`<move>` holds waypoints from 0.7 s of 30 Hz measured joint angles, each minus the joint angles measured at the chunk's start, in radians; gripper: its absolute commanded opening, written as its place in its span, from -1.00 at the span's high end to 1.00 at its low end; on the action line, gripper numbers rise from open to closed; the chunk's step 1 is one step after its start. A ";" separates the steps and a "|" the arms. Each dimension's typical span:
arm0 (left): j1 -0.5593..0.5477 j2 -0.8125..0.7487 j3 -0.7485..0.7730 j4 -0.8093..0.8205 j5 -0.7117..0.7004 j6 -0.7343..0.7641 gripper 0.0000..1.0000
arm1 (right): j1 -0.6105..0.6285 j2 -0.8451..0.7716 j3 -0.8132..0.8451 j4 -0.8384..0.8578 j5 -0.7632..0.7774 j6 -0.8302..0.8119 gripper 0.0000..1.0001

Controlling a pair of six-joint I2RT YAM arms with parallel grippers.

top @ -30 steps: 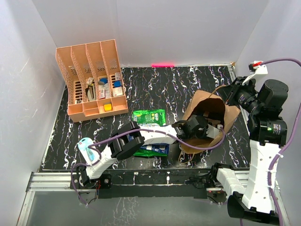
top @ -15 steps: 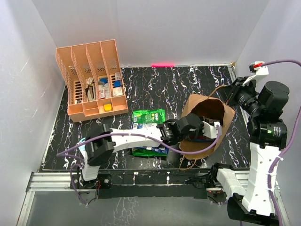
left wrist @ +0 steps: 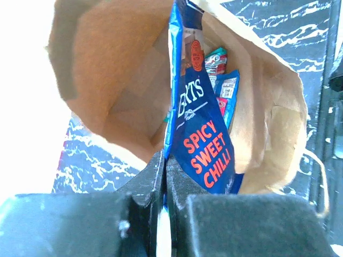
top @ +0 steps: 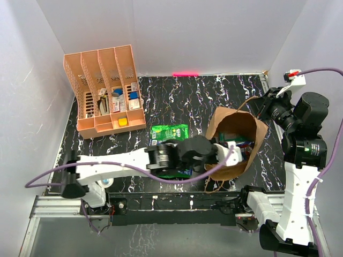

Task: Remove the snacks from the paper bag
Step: Take out the snack from the paper bag, then place the snack at the center of the board.

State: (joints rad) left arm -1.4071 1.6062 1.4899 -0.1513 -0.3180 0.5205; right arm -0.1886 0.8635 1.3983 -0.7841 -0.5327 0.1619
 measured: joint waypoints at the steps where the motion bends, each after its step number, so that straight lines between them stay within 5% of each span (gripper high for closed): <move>1: 0.000 -0.036 0.000 -0.026 0.000 -0.027 1.00 | 0.000 0.000 0.000 0.001 0.001 0.000 0.85; 11: 0.002 -0.349 0.138 -0.309 -0.064 -0.208 1.00 | 0.005 -0.005 -0.002 0.002 0.004 -0.001 0.84; 21: 0.036 -0.462 -0.071 -0.494 -0.391 -0.196 1.00 | 0.008 -0.018 -0.009 0.002 0.011 -0.004 0.84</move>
State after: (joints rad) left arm -1.3708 1.1439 1.4193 -0.6456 -0.7086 0.3244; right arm -0.1810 0.8455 1.3891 -0.7826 -0.5217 0.1577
